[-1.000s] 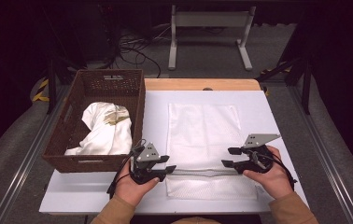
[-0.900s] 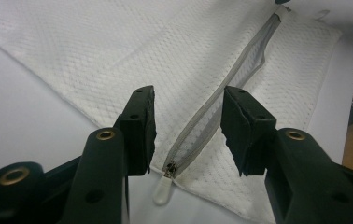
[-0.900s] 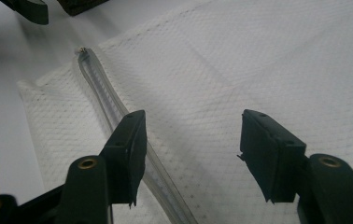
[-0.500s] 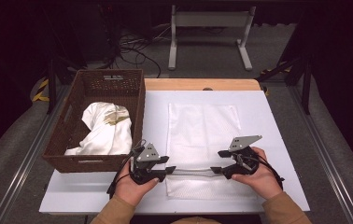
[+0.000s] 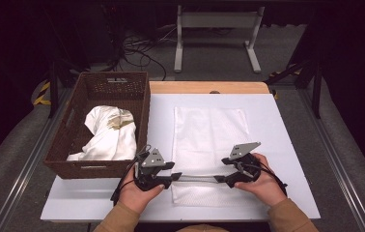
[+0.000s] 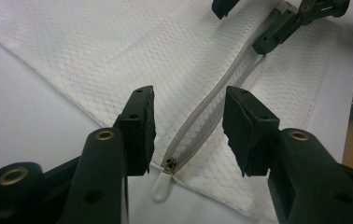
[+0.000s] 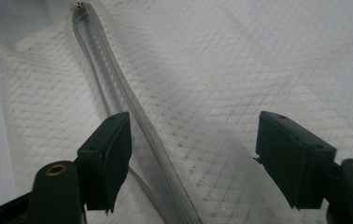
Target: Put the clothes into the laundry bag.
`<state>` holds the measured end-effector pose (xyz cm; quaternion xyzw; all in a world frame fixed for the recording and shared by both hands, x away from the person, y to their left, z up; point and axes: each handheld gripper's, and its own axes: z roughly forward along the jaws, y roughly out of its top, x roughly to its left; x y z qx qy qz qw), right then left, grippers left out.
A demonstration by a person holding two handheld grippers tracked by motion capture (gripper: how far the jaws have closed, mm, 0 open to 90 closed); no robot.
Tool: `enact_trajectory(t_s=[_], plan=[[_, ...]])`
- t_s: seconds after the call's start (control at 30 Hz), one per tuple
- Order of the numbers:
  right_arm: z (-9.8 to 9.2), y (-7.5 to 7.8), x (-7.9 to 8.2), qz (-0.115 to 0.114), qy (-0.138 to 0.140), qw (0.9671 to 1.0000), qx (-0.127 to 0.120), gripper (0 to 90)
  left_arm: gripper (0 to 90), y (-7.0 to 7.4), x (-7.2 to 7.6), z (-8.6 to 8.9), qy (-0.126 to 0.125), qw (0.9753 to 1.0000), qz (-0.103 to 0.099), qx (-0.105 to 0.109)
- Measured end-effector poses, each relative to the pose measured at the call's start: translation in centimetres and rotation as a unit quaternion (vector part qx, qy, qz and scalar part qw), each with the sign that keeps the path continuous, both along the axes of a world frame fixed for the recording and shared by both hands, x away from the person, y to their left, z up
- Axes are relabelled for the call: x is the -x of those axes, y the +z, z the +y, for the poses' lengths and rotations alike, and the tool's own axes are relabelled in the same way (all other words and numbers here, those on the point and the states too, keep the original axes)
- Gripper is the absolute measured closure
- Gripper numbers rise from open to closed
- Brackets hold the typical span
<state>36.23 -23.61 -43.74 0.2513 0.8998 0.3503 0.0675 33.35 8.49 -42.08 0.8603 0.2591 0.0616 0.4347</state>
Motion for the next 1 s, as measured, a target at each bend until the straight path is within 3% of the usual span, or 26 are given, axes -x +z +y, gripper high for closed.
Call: enact_trajectory(t_s=[0.3,0.63,1.0], plan=[[0.6,-0.6,0.1,-0.005,0.001,0.9995,0.031,24.9,54.1,-0.1,0.0,-0.1,-0.005,1.0000,0.003,-0.005],[1.2,-1.0,0.0,-0.010,0.004,0.9988,0.048,23.8,53.2,-0.2,0.0,-0.2,-0.006,0.9999,0.008,-0.009],[1.4,-0.6,-0.3,-0.027,-0.009,0.9985,0.047,40.0,53.1,-0.2,0.0,-0.2,-0.005,0.9999,0.005,-0.011]])
